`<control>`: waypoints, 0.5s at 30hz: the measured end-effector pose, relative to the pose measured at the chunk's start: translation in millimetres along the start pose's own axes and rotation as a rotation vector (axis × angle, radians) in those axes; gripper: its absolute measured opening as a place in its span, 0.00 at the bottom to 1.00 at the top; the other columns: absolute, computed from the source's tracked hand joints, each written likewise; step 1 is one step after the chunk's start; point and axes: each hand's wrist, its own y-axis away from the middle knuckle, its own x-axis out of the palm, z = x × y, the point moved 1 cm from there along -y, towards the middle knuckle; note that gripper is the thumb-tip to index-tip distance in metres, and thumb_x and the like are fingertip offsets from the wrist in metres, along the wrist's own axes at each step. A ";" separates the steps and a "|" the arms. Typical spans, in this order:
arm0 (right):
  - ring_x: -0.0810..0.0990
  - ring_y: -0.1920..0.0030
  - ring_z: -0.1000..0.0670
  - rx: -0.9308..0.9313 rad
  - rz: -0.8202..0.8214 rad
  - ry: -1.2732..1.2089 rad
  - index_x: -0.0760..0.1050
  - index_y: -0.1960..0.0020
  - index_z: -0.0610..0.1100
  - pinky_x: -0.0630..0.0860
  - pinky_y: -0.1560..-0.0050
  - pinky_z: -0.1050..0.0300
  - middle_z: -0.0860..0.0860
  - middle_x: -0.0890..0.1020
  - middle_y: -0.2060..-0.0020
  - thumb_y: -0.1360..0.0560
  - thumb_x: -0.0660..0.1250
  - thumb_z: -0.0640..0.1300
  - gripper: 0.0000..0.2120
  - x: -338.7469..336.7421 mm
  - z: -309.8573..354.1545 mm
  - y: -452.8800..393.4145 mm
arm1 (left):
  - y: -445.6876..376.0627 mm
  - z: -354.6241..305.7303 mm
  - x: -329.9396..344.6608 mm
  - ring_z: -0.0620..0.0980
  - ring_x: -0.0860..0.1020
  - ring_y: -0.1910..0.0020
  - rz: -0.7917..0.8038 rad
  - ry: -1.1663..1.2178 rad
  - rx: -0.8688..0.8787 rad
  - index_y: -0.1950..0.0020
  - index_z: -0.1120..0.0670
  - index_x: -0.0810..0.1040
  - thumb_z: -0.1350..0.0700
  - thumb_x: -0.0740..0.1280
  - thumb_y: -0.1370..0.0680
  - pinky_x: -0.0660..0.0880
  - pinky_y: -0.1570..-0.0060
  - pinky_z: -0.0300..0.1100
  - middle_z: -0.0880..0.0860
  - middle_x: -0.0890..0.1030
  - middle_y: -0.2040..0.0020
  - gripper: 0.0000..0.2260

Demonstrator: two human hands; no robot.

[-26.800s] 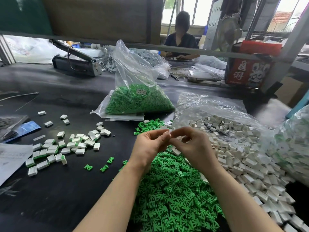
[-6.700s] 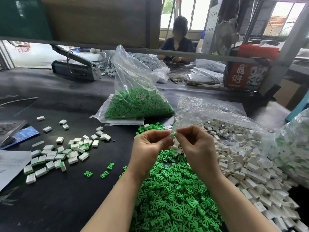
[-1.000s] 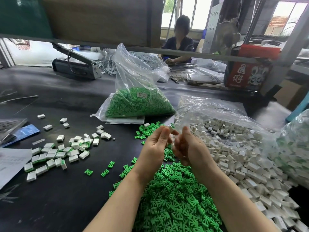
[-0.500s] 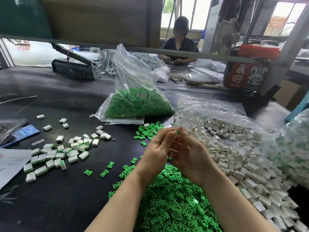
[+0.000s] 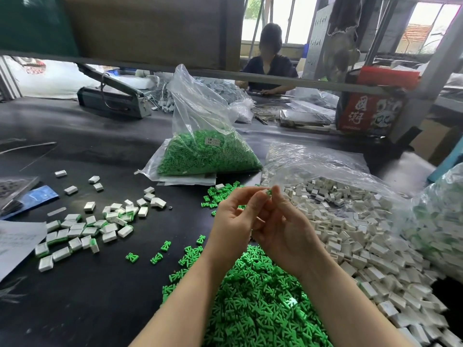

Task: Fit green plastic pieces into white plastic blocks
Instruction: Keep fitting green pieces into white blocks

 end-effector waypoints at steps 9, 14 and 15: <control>0.68 0.64 0.53 0.005 -0.050 0.050 0.64 0.29 0.31 0.62 0.65 0.58 0.45 0.74 0.56 0.27 0.63 0.59 0.39 0.6 1.5 0.3 | -1.9 -2.4 -4.5 0.44 0.82 0.62 -0.147 -0.101 0.129 0.51 0.56 0.84 0.54 0.72 0.27 0.76 0.63 0.36 0.54 0.81 0.54 0.08; 0.67 0.54 0.43 -0.039 -0.092 0.177 0.70 0.32 0.32 0.61 0.61 0.52 0.38 0.71 0.44 0.28 0.65 0.58 0.35 -1.6 0.3 -0.7 | -2.4 -0.5 -7.6 0.42 0.81 0.62 -0.171 -0.204 0.128 0.49 0.56 0.85 0.61 0.72 0.23 0.78 0.62 0.39 0.50 0.80 0.54 0.05; 0.67 0.55 0.43 -0.046 -0.093 0.194 0.73 0.34 0.33 0.61 0.62 0.53 0.39 0.72 0.46 0.28 0.66 0.58 0.33 -2.2 -0.1 -0.9 | -2.6 -0.3 -8.2 0.43 0.82 0.61 -0.179 -0.215 0.119 0.49 0.56 0.85 0.61 0.71 0.23 0.79 0.61 0.41 0.52 0.81 0.52 0.05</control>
